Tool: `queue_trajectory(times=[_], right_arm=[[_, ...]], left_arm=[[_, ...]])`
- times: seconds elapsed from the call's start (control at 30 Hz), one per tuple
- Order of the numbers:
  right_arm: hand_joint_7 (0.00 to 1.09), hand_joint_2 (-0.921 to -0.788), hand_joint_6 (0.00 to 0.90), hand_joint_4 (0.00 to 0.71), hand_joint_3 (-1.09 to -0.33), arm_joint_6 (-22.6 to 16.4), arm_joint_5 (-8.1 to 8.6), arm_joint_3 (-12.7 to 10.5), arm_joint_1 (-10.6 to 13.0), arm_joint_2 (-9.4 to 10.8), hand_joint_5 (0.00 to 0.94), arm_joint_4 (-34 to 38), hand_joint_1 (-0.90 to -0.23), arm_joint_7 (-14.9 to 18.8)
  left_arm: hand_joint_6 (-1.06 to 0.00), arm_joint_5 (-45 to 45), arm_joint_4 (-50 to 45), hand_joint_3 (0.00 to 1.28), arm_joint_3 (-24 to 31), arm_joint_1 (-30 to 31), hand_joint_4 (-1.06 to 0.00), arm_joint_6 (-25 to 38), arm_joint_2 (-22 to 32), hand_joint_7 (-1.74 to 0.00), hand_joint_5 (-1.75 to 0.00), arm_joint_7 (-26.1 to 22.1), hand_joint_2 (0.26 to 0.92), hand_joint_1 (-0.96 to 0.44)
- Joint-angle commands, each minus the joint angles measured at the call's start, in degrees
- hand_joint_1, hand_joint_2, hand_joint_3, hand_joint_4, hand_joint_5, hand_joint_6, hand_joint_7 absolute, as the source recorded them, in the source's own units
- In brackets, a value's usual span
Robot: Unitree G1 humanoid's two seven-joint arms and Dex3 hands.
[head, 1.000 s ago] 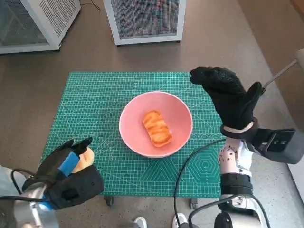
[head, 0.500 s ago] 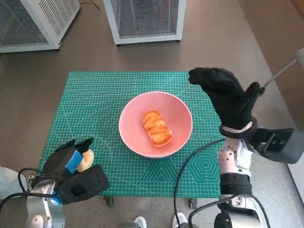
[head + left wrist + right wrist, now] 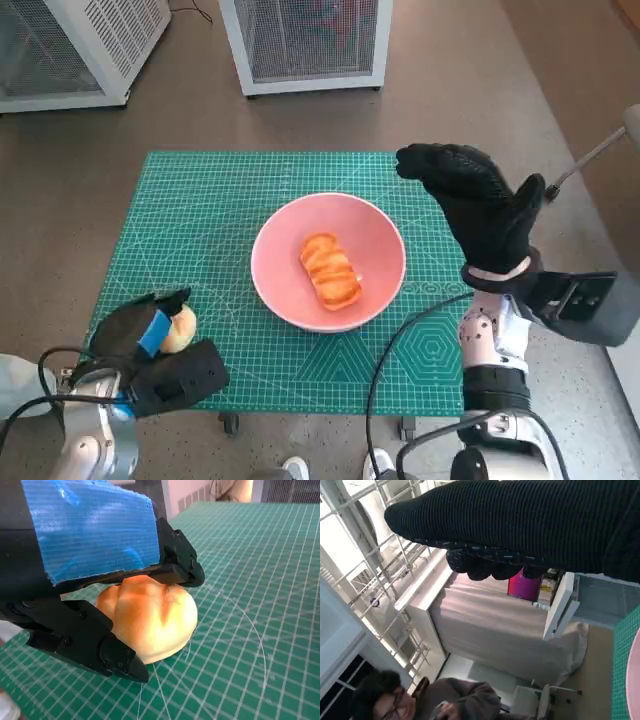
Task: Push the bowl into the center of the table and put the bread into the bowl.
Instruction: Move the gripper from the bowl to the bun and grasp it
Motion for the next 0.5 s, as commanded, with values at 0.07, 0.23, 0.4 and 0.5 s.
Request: queue_trajectory(times=[0.07, 0.23, 0.4, 0.5], right_arm=[[0.0, -0.921, 0.627, 0.395, -0.461, 0.2, -0.16, 0.0, 1.4, -0.1, 0.003, 0.4, -0.466, -0.6], [0.01, -0.921, 0.629, 0.395, -0.462, 0.3, -0.17, 0.0, 1.3, 0.0, 0.002, 0.6, -0.464, -0.7], [0.01, -0.921, 0.632, 0.396, -0.462, 0.1, -0.26, 0.1, 1.3, 0.2, 0.002, 1.0, -0.467, -0.7], [0.01, -0.921, 0.633, 0.395, -0.462, 0.1, -0.36, 0.1, 1.2, 0.3, 0.002, 1.1, -0.468, -0.8]], left_arm=[[-0.6, 0.3, -0.4, 0.11, 0.4, 1.2, -0.62, -1.1, 0.4, -1.08, -1.06, 0.1, 0.915, 0.01], [-0.61, -0.4, -3.4, 0.09, 2.0, 2.3, -0.65, -1.8, 0.9, -1.18, -1.16, -0.8, 0.92, 0.0], [-0.62, -0.5, -6.8, 0.08, 3.7, 3.4, -0.66, -2.3, 1.0, -1.19, -1.17, -1.4, 0.92, 0.0], [-0.63, -0.9, -9.6, 0.08, 5.2, 4.2, -0.67, -2.7, 1.0, -1.19, -1.16, -1.8, 0.92, 0.0]])
